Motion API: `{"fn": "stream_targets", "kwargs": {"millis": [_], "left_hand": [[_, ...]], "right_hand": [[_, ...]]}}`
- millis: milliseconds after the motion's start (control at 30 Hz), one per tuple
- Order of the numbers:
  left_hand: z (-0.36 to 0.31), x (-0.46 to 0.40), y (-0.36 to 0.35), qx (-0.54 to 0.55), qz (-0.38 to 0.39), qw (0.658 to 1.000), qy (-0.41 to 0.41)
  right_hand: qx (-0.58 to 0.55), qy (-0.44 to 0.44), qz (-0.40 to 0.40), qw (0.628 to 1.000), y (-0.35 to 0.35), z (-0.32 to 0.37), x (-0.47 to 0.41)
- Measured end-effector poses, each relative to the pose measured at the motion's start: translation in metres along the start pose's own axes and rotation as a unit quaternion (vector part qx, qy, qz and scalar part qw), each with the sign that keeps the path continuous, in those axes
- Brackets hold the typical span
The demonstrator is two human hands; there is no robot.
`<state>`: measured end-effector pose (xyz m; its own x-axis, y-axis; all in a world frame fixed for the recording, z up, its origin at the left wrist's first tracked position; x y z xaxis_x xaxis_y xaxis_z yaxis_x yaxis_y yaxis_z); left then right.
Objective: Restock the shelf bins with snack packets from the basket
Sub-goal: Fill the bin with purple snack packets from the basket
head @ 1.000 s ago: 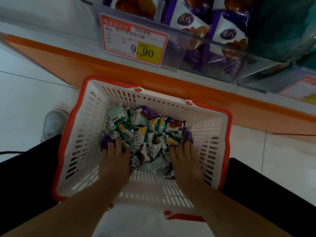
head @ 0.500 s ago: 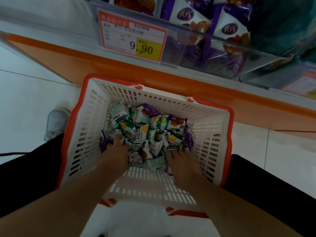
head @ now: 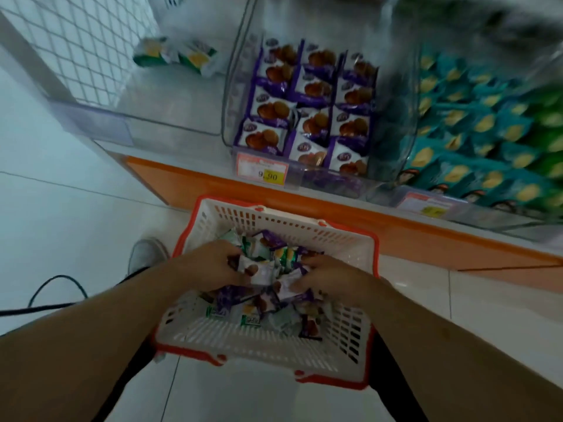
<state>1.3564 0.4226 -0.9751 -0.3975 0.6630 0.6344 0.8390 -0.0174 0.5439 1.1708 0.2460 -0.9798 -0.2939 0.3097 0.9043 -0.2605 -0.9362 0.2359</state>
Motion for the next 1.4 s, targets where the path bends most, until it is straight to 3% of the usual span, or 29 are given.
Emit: {"fn": "stream_targets", "kwargs": {"millis": [133, 233, 333, 567, 700, 800, 967, 1067, 1200, 1267, 1333, 1400], "left_hand": [[-0.045, 0.055, 0.055, 0.157, -0.059, 0.985, 0.037], [-0.069, 0.095, 0.079, 0.29, -0.089, 0.952, 0.05], [-0.1, 0.123, 0.093, 0.399, -0.105, 0.911, 0.026], [-0.184, 0.12, 0.118, 0.519, -0.16, 0.84, -0.01], [-0.201, 0.079, 0.127, 0.531, -0.195, 0.825, 0.01], [-0.191, 0.043, 0.125, 0.493, -0.242, 0.835, 0.028], [-0.176, 0.016, 0.125, 0.256, -0.366, 0.894, -0.017], [-0.18, 0.007, 0.131, 0.17, -0.341, 0.924, -0.027], [-0.188, 0.004, 0.138, 0.108, -0.301, 0.947, -0.001], [-0.195, 0.016, 0.138, 0.006, -0.335, 0.941, -0.045], [-0.201, 0.03, 0.135, -0.108, -0.388, 0.91, -0.101], [-0.202, 0.037, 0.134, -0.126, -0.434, 0.878, -0.159]], "right_hand": [[-0.206, 0.027, 0.044, 0.977, 0.022, 0.026, 0.07], [-0.323, 0.092, 0.097, 0.937, 0.029, 0.041, 0.127], [-0.395, 0.149, 0.094, 0.901, 0.034, 0.054, 0.171], [-0.482, 0.252, -0.018, 0.839, 0.067, 0.104, 0.204], [-0.439, 0.249, -0.131, 0.853, 0.094, 0.137, 0.173], [-0.405, 0.224, -0.189, 0.866, 0.1, 0.149, 0.142], [-0.2, 0.261, -0.308, 0.893, 0.097, 0.159, 0.114], [-0.098, 0.301, -0.343, 0.884, 0.095, 0.165, 0.111], [-0.079, 0.347, -0.405, 0.842, 0.097, 0.169, 0.115], [-0.085, 0.378, -0.448, 0.805, 0.099, 0.171, 0.117], [-0.071, 0.412, -0.484, 0.769, 0.1, 0.173, 0.118], [-0.06, 0.453, -0.482, 0.748, 0.096, 0.177, 0.121]]}}
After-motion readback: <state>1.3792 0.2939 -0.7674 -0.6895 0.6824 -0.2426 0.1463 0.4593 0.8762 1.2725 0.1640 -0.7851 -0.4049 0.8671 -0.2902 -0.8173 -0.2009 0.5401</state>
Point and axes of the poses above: each hand's wrist, its own x-axis away from the middle knuckle, its own y-axis out of the back of the hand, z = x × y, the point moved 1 cm from there along -x, towards the middle knuckle, and after that the axes turned 13 degrees about -z, right-handed, at the moved point
